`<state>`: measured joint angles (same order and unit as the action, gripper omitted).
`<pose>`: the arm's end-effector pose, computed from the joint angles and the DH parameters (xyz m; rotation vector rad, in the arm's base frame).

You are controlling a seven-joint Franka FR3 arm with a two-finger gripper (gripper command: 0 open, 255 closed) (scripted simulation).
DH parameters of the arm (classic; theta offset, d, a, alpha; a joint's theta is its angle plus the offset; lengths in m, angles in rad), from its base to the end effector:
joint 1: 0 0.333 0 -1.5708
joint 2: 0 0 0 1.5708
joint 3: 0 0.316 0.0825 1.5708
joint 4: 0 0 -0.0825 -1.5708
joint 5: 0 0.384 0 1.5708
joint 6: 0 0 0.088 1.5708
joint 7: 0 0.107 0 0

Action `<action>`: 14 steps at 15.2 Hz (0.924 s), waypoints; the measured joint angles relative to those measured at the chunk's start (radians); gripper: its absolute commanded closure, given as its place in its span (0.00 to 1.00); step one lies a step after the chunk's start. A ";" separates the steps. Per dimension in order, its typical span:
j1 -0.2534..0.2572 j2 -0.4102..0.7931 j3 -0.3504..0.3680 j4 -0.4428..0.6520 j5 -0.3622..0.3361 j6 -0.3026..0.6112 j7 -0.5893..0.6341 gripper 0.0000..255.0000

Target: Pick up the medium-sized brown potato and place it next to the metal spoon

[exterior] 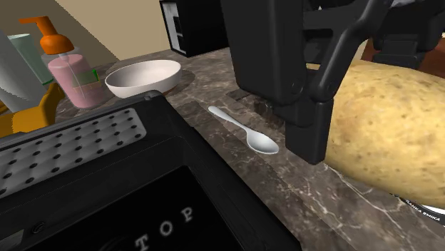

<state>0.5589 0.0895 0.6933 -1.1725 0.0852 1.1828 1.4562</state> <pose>0.1756 0.4919 0.7333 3.0947 -0.2704 -0.2274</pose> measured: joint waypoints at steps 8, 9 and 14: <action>-0.036 -0.101 -0.025 -0.218 0.059 0.133 -0.059 1.00; -0.037 -0.107 -0.026 -0.239 0.062 0.149 -0.062 1.00; -0.045 -0.150 -0.037 -0.351 0.085 0.224 -0.091 1.00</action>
<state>0.5137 -0.0607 0.6567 -1.5237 0.1700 1.4064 1.3650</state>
